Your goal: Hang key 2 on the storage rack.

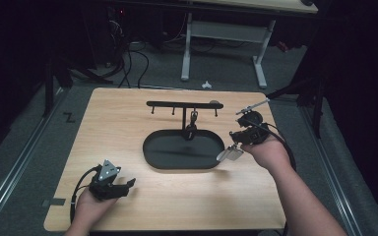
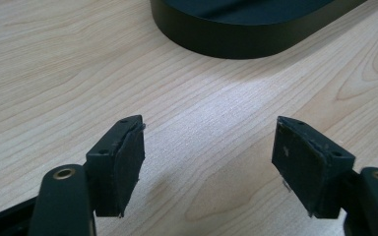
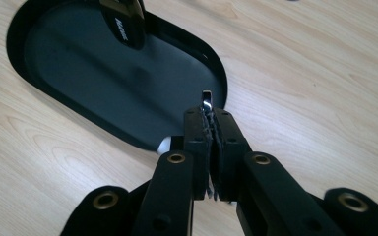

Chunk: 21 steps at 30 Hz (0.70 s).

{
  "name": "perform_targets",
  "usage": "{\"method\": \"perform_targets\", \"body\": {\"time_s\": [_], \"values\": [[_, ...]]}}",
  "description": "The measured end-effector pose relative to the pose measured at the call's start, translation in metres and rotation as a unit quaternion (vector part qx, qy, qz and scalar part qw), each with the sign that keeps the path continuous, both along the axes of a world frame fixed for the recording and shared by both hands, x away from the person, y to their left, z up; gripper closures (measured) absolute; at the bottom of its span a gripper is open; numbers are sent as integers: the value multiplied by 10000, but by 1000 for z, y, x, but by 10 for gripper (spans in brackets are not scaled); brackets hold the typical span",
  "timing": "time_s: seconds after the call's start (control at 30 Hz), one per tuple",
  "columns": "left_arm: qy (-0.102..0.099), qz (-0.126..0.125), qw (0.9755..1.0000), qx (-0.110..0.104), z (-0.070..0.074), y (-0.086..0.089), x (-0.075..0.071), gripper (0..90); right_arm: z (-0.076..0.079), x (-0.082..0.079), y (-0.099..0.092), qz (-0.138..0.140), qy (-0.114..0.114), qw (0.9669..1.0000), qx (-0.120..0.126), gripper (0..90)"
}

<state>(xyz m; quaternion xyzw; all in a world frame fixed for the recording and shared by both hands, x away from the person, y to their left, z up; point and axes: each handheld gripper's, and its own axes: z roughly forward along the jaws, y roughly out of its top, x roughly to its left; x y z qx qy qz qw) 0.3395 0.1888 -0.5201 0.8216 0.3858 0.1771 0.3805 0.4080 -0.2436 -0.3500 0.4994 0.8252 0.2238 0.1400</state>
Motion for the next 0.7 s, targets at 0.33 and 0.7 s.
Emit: {"method": "perform_targets", "body": {"time_s": [0.33, 0.7], "values": [[22, 8, 10000, -10, 0, 3, 0, 286, 11, 11, 15, 126, -65, 9999, -18, 869], [-9, 45, 10000, -53, 1, 5, -2, 287, 25, 20, 31, 229, -173, 9996, 20, 869]]}}
